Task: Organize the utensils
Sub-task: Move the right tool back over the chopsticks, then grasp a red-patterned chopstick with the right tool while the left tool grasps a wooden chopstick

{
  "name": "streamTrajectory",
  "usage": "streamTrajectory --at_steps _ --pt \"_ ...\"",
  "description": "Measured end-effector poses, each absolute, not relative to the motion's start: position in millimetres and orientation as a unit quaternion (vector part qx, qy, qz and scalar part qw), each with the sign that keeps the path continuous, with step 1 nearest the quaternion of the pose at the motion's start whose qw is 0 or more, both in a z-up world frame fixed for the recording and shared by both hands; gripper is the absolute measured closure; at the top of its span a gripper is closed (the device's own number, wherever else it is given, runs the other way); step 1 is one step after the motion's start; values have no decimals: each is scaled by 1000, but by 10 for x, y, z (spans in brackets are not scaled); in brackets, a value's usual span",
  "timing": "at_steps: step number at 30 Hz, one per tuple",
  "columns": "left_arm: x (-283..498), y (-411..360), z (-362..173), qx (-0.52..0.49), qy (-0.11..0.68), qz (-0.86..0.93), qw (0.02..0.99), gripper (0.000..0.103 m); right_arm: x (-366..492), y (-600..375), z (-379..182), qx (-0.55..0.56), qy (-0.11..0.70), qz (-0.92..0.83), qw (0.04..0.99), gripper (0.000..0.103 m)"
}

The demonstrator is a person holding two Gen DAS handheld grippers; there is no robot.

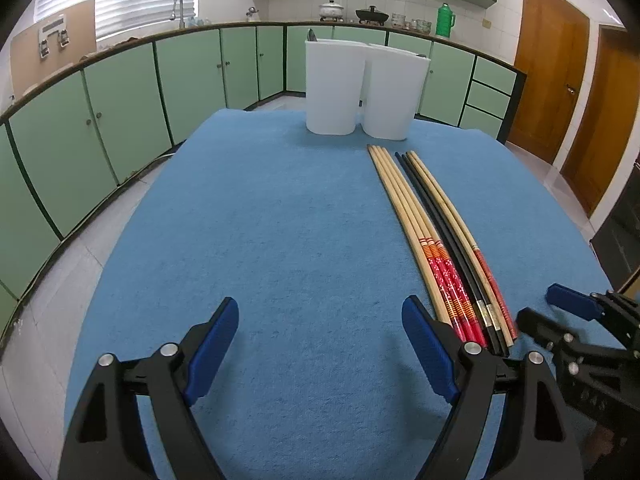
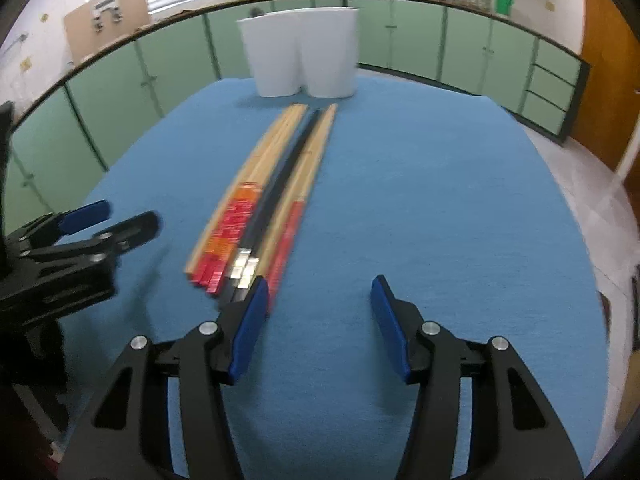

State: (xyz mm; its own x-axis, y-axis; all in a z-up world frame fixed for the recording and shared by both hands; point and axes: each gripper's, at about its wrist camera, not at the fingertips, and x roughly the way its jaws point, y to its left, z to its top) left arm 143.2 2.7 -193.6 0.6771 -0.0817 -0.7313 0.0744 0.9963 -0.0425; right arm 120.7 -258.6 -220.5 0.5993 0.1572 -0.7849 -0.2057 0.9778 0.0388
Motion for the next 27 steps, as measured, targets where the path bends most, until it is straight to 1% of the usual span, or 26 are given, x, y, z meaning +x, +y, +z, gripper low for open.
streamTrajectory --at_steps 6,12,19,23,25,27 --pt "1427 -3 -1931 3 397 -42 917 21 1163 -2648 -2145 15 426 140 894 51" --pt "1426 21 -1941 -2 399 -41 916 21 1172 -2452 -2189 -18 431 138 892 51" --pt "1441 22 -1953 -1 401 -42 915 21 1175 -2596 -2181 -24 430 100 897 51" --pt "1441 40 -1957 -4 401 -41 915 21 1166 -2584 -2217 6 438 134 889 51" --pt "1446 51 -1957 -7 402 -41 915 21 1149 -2505 -2220 -7 433 136 891 54" --pt "1444 56 -1959 -6 402 -41 915 21 1138 -2472 -2214 -15 432 140 891 69"
